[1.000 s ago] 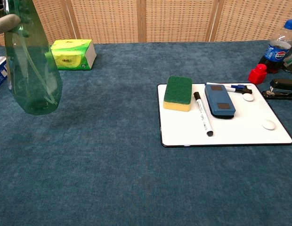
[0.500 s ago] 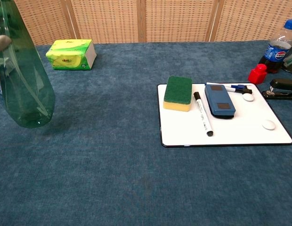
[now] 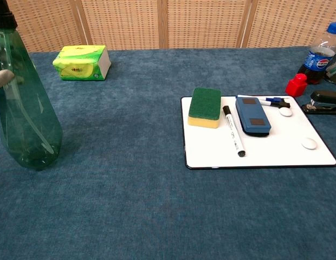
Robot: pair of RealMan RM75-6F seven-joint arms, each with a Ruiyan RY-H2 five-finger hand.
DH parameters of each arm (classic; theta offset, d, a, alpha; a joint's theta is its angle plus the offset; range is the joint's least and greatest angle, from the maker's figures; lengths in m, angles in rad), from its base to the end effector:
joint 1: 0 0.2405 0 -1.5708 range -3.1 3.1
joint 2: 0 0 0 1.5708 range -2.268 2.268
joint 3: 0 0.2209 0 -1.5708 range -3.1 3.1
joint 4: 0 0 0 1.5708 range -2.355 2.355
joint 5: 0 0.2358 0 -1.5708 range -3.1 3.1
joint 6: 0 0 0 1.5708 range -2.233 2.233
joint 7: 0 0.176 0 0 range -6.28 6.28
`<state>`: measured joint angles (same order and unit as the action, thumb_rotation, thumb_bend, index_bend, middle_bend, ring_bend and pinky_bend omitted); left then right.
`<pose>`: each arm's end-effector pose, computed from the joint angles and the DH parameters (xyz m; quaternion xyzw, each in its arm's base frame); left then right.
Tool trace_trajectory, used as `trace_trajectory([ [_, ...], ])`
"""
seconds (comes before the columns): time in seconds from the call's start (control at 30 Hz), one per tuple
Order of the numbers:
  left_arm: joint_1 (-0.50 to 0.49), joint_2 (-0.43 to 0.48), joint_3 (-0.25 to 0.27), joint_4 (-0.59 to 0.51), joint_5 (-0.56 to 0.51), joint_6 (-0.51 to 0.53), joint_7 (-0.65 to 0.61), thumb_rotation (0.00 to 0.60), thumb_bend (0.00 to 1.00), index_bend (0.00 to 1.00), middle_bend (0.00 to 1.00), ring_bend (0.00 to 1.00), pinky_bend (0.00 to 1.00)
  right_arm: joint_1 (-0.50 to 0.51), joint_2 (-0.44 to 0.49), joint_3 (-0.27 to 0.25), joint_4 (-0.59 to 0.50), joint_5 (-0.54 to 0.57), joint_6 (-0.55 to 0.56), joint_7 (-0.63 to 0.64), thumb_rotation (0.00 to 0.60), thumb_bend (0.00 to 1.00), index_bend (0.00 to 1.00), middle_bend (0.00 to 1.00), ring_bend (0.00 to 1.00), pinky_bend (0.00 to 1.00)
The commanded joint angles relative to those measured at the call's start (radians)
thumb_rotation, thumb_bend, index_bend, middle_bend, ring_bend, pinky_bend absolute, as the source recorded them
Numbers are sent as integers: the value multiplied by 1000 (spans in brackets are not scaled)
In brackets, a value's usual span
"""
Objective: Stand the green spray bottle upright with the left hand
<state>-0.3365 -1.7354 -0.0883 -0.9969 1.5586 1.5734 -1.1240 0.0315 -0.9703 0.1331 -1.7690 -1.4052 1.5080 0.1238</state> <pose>-0.2349 0.2862 0.0053 -0.3706 -0.5618 -0.7126 0.1983 -0.2847 -0.2137 0.1703 0.5121 -0.4245 0.4346 0.6072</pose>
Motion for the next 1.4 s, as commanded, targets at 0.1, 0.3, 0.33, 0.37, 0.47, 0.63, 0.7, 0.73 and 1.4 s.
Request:
trace_trajectory([
  [0.1, 10, -3, 9, 9, 4, 2, -9, 584, 350, 446, 413, 381, 500, -1, -1, -1, 0, 0, 2, 1, 600, 276, 223, 319, 130, 164],
  [0.3, 24, -3, 14, 14, 9, 17, -8, 539, 349, 445, 409, 381, 499, -2, 1, 0, -1, -4, 5, 3, 600, 277, 223, 319, 130, 164],
  [0.33, 26, -3, 14, 14, 9, 19, -7, 532, 349, 444, 408, 380, 500, -2, 1, 0, -1, -4, 6, 3, 600, 276, 223, 320, 130, 164],
  [0.37, 28, -2, 15, 13, 9, 20, -7, 525, 350, 444, 407, 380, 499, -2, 2, 0, -1, -4, 7, 4, 600, 276, 223, 320, 130, 164],
  [0.47, 33, -1, 19, 11, 12, 22, -6, 508, 350, 444, 406, 380, 499, -3, 1, -1, -1, -6, 8, 4, 600, 276, 223, 320, 131, 164],
  [0.63, 49, 3, 27, 11, 18, 37, -1, 481, 350, 442, 405, 380, 499, -4, 3, 0, -5, -9, 13, 5, 600, 276, 222, 323, 131, 164],
  [0.7, 52, 3, 30, 17, 23, 43, 7, 478, 350, 442, 406, 380, 498, -4, 3, 0, -4, -11, 14, 6, 600, 276, 222, 323, 131, 164],
  [0.73, 54, 3, 30, 20, 24, 46, 9, 478, 350, 443, 406, 379, 498, -4, 2, 0, -4, -11, 14, 7, 600, 276, 222, 322, 132, 164],
  [1.4, 79, -8, 46, 64, 50, 88, 12, 367, 346, 441, 406, 379, 495, -4, 1, 0, -4, -15, 17, 8, 600, 276, 222, 322, 133, 164],
])
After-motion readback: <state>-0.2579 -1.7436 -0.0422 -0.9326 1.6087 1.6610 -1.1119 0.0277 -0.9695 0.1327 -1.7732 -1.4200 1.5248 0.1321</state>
